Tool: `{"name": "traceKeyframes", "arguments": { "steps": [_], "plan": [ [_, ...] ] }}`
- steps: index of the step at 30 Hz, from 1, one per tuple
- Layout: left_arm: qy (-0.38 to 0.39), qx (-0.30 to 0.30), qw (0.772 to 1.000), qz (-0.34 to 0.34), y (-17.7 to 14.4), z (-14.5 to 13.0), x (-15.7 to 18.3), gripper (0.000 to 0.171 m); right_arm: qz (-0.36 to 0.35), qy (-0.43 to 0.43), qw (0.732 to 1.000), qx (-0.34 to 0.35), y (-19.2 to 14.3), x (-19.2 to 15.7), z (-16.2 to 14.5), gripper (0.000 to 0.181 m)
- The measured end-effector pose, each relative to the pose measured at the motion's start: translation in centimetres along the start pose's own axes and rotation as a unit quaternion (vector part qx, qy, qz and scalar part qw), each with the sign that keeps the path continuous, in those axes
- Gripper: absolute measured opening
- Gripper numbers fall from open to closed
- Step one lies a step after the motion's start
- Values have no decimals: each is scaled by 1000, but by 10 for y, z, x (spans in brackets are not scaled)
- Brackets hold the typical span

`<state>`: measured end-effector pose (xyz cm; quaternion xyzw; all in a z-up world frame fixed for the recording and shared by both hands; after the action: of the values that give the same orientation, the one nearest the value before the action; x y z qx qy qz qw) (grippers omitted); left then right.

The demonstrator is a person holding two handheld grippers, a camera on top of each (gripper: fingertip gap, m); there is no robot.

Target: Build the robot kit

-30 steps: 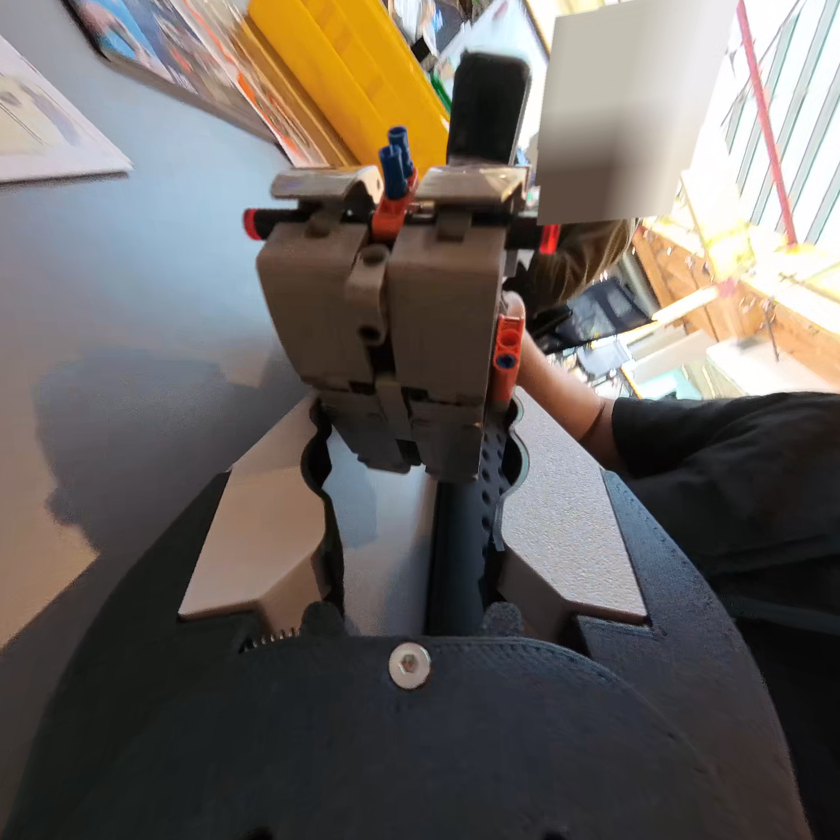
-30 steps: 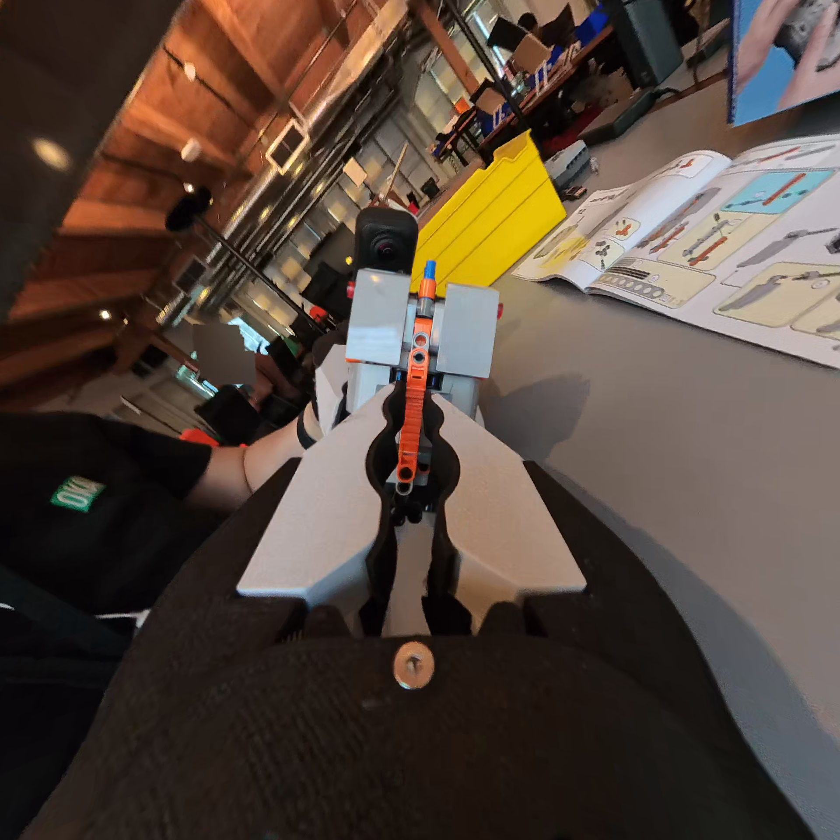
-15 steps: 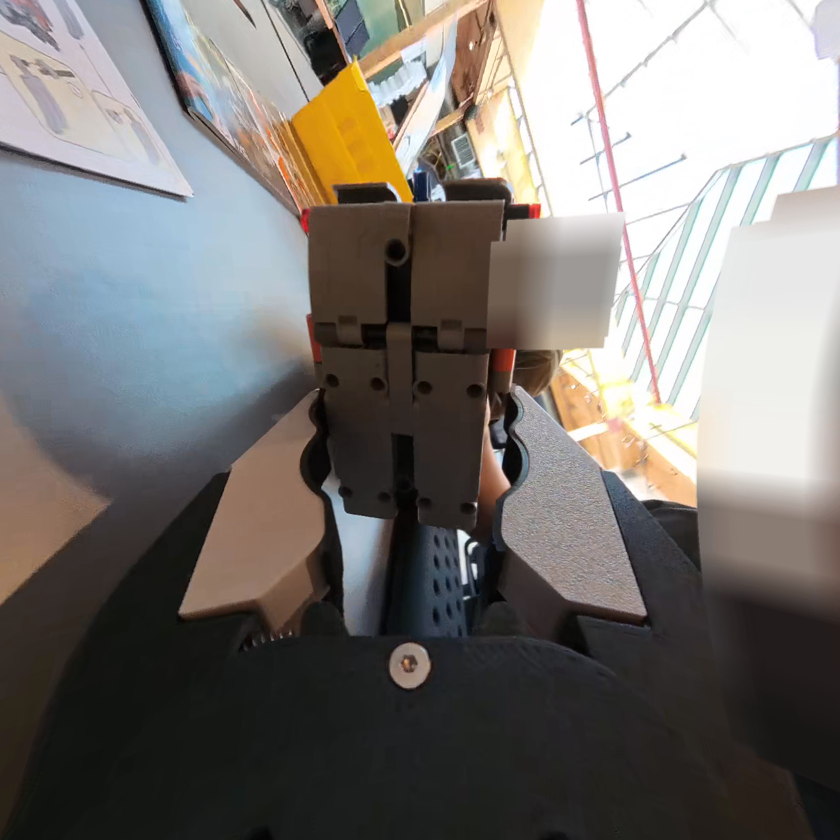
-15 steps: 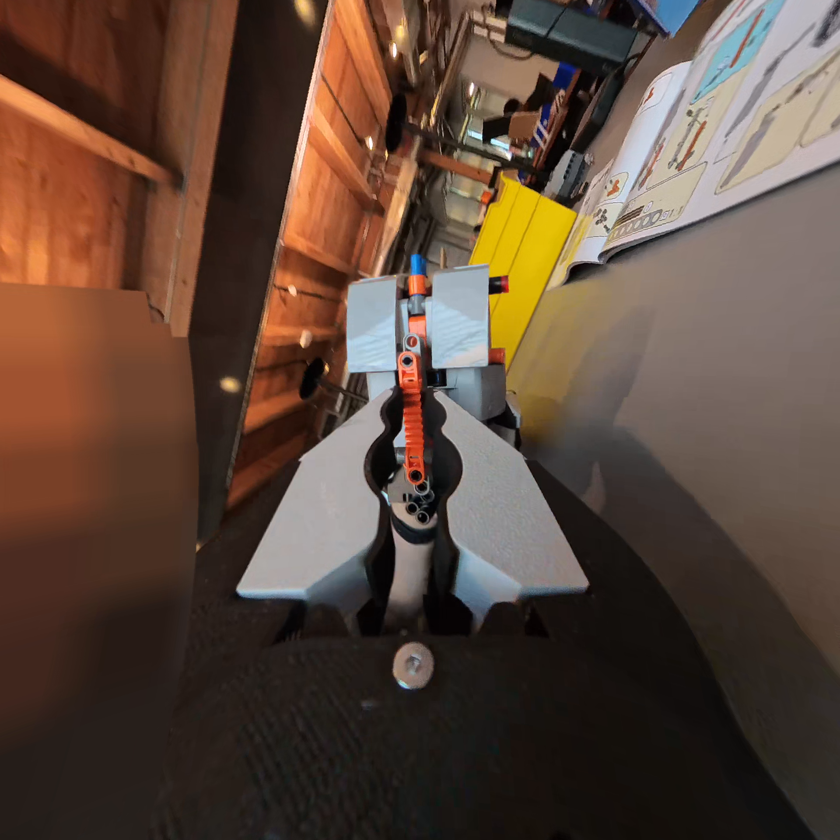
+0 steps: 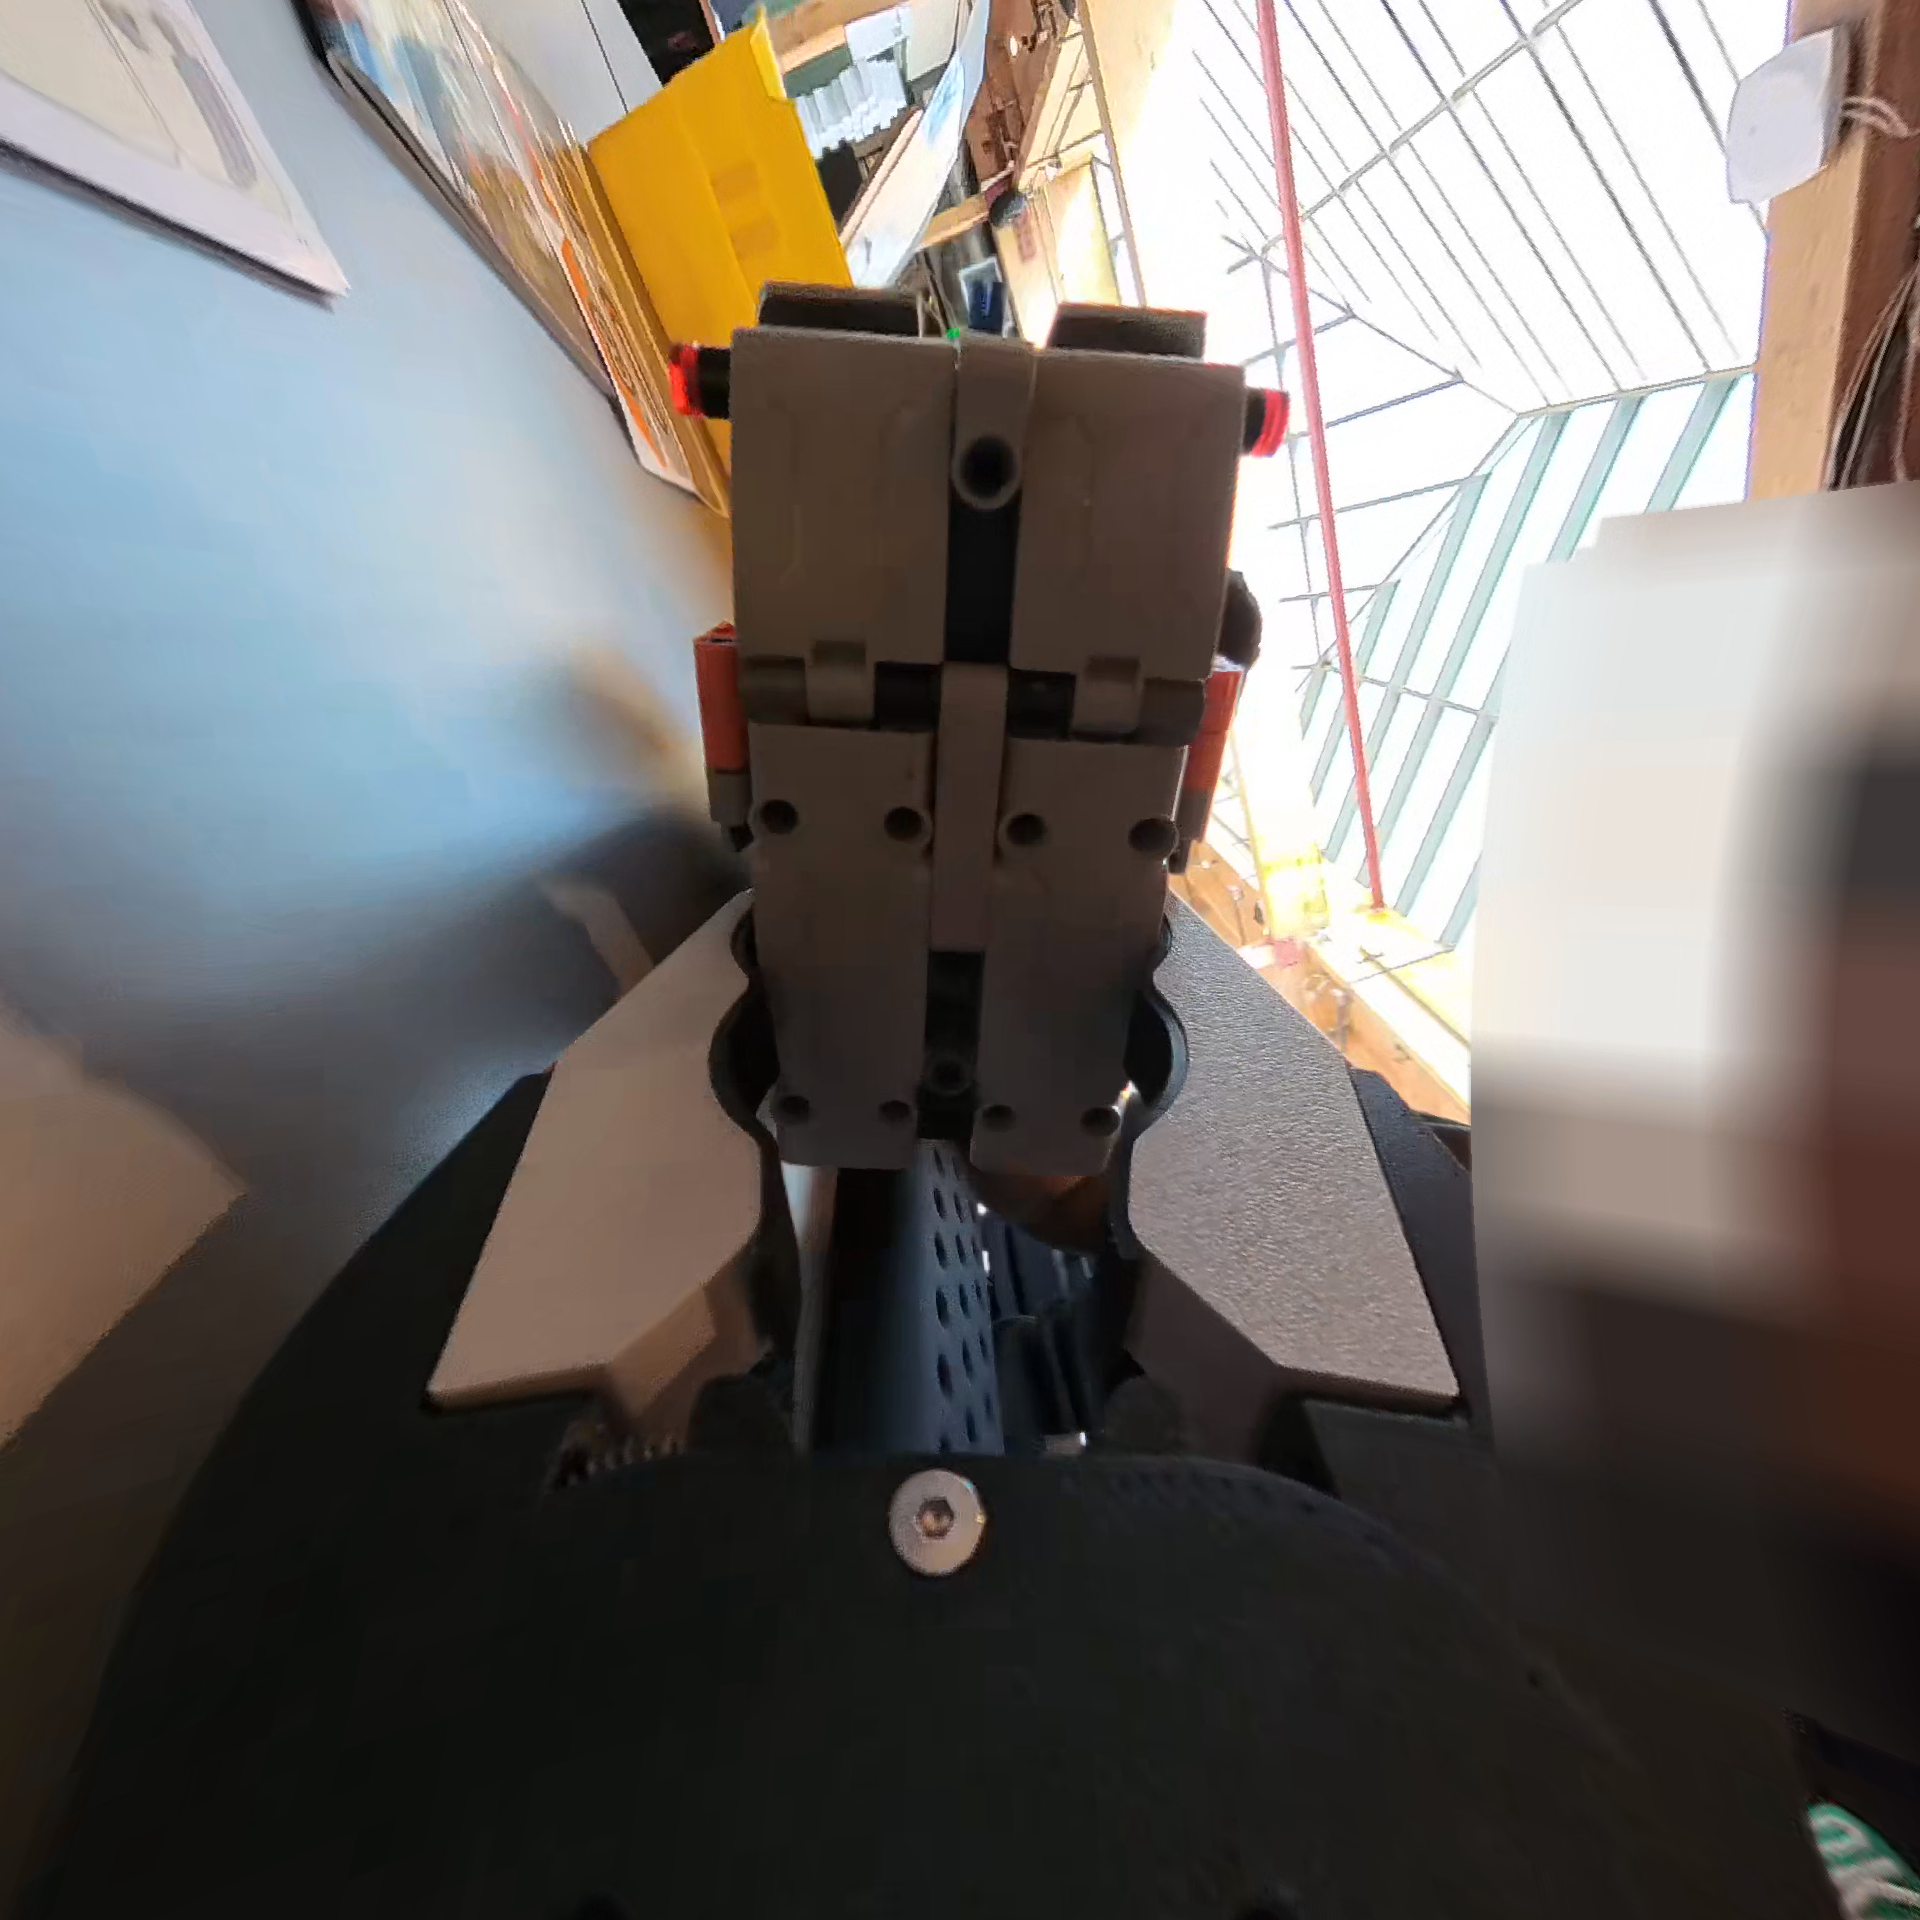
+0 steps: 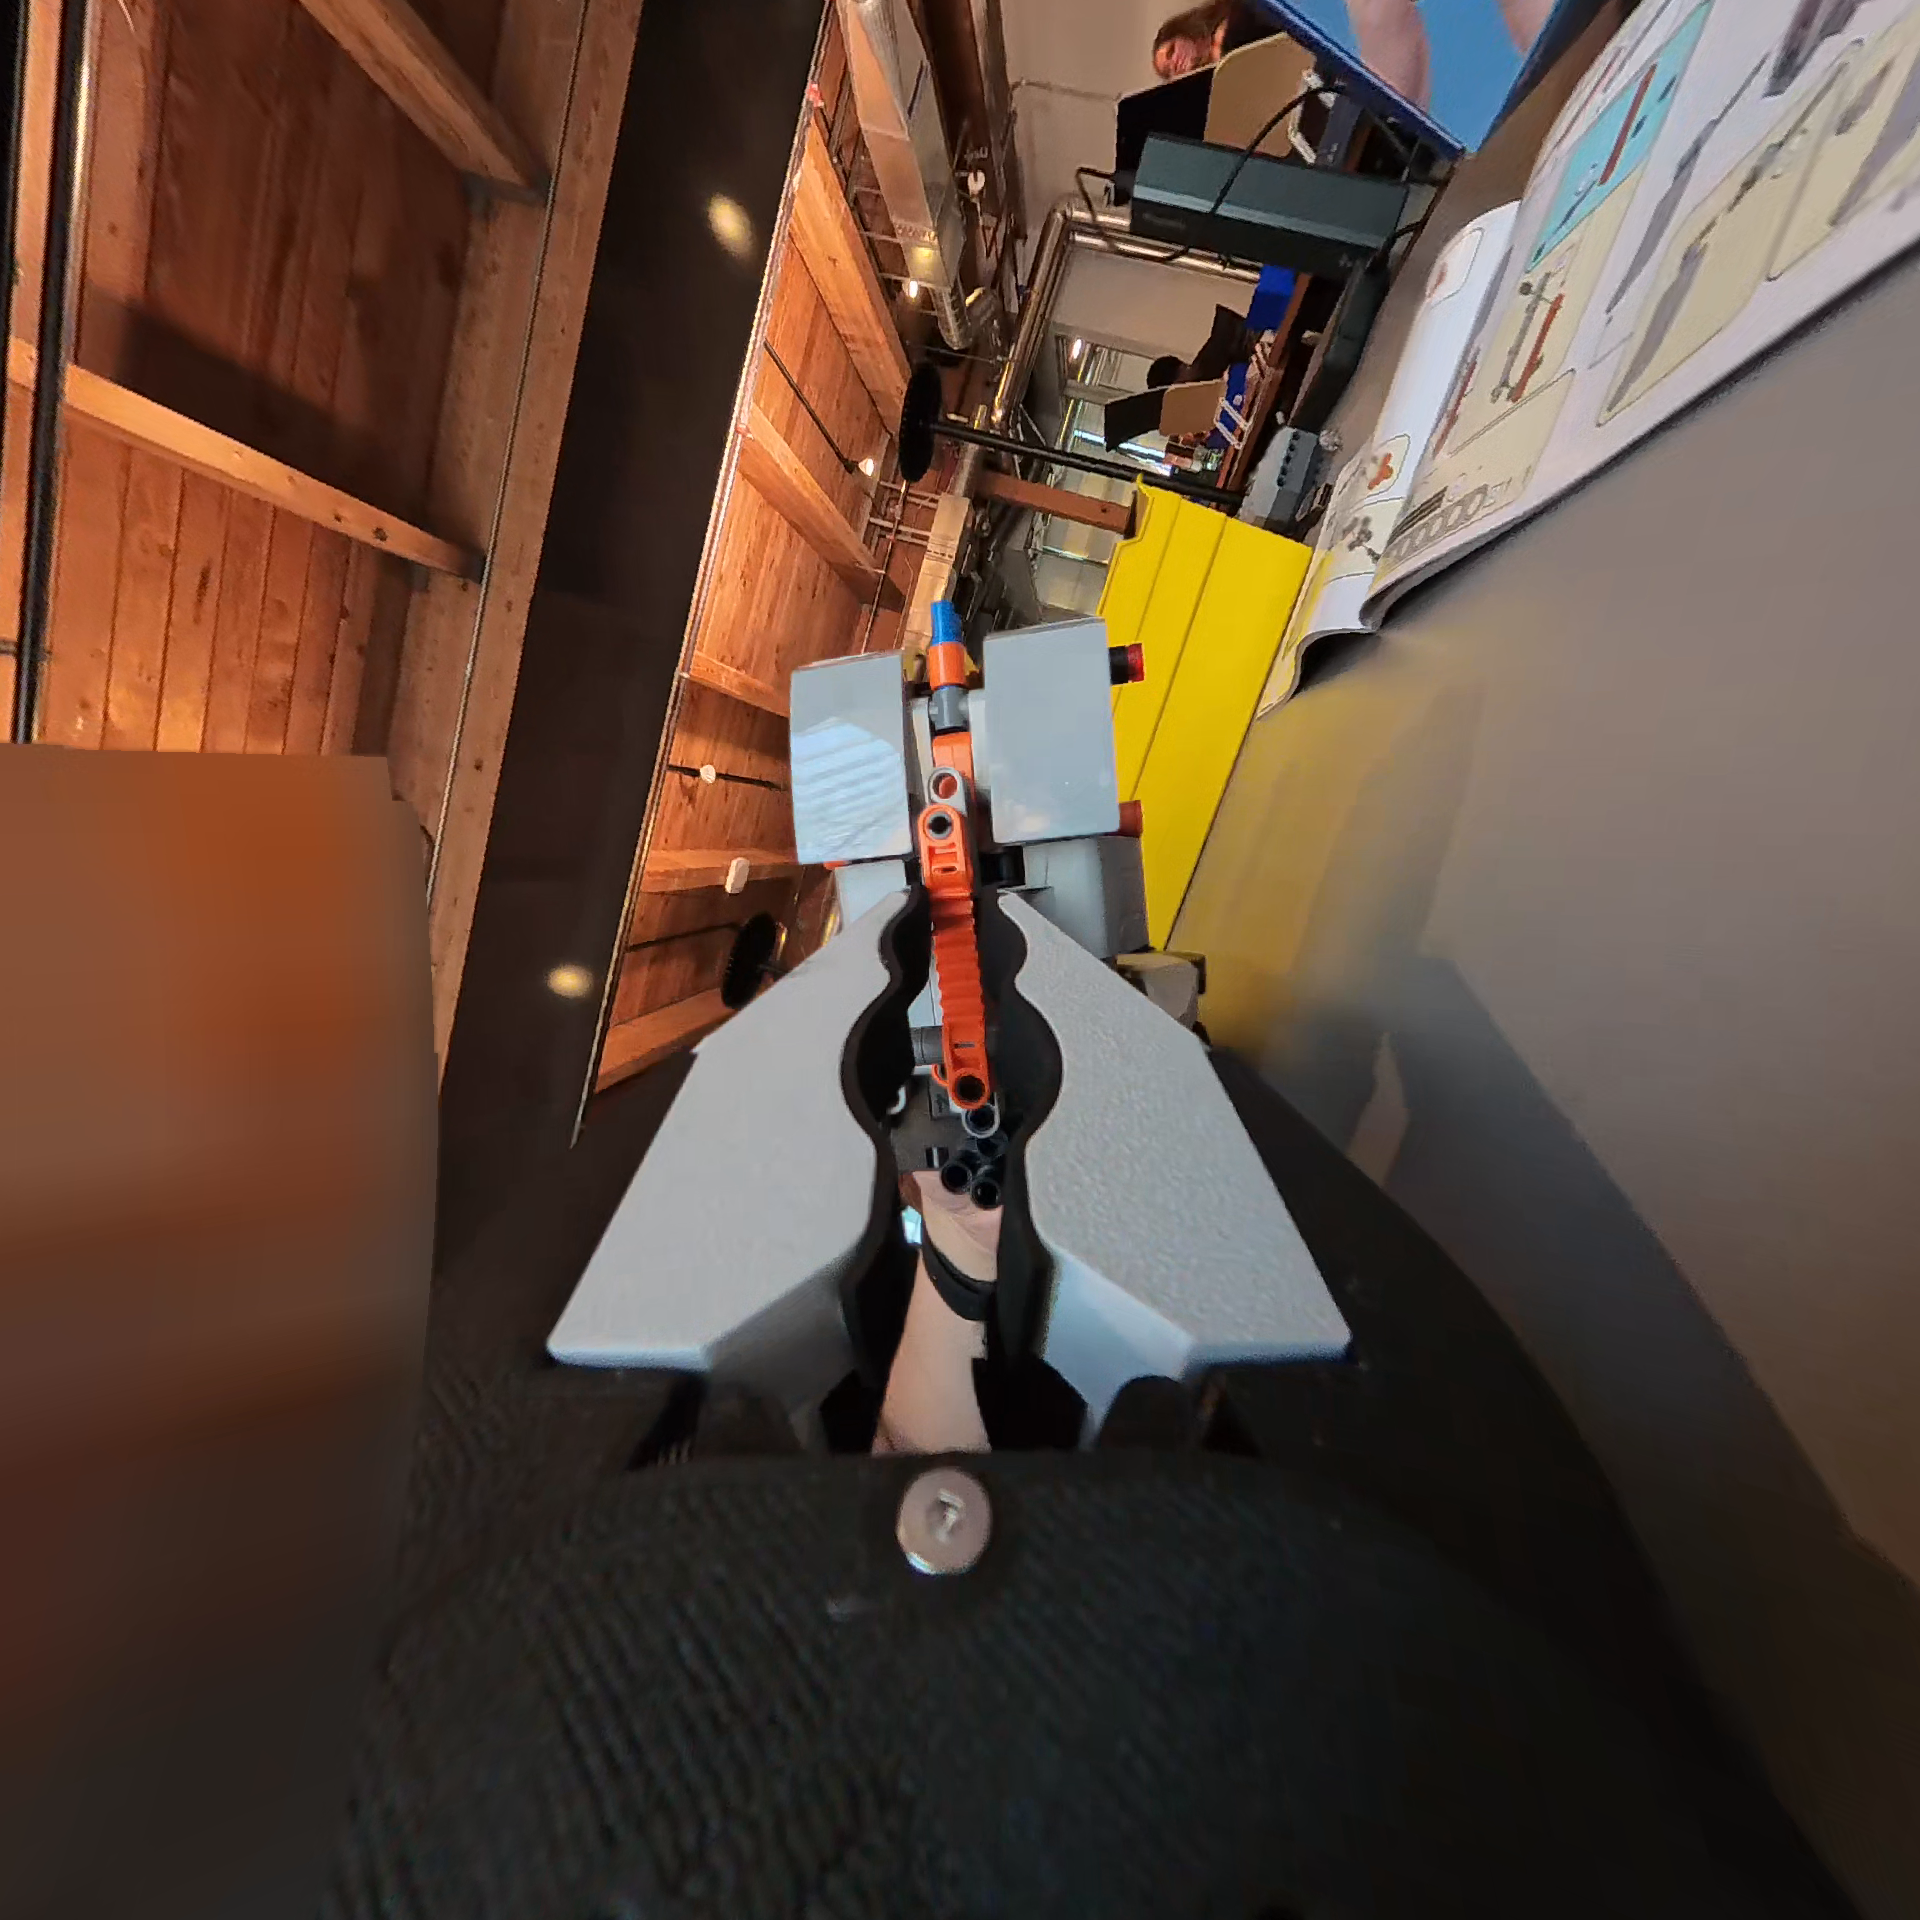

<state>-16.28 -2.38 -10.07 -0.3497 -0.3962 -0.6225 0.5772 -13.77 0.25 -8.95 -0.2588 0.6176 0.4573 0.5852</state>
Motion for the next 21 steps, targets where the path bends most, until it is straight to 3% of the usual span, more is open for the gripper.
{"name": "traceKeyframes", "arguments": {
  "steps": [4, 8, 11, 14, 19, 21],
  "plan": [
    [30, -4, 1000, -5, -2, 1, 9, 66, 0, -59, 997, -46, 4, -10, -6, 7],
    [-1, 7, 1000, -21, -5, 2, 8, 66, -27, -126, 989, -78, 1, -15, -11, 32],
    [9, 13, 1000, -9, -9, 4, 6, 66, -66, -167, 978, -108, -7, -8, -17, 34],
    [21, 11, 1000, 3, -10, 3, 5, 66, -99, -182, 968, -139, -12, 4, -27, 27],
    [22, -3, 1000, -6, -5, -1, 7, 65, -71, -144, 973, -165, -9, 2, -37, 4],
    [17, -4, 1000, -8, -5, -2, 6, 65, -73, -142, 972, -171, -10, 3, -38, 5]
  ]
}}
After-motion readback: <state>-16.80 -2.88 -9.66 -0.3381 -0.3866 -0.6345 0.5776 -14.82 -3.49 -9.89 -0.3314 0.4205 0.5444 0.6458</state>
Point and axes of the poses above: each gripper's, where its closed fingertips meet, y out along the fingers, z out of its top, x = y × z across the jaws, the point moved 1 cm from there along -y, back along the fingers, and after that the axes turned 6 degrees about y, right-handed, at the moved point
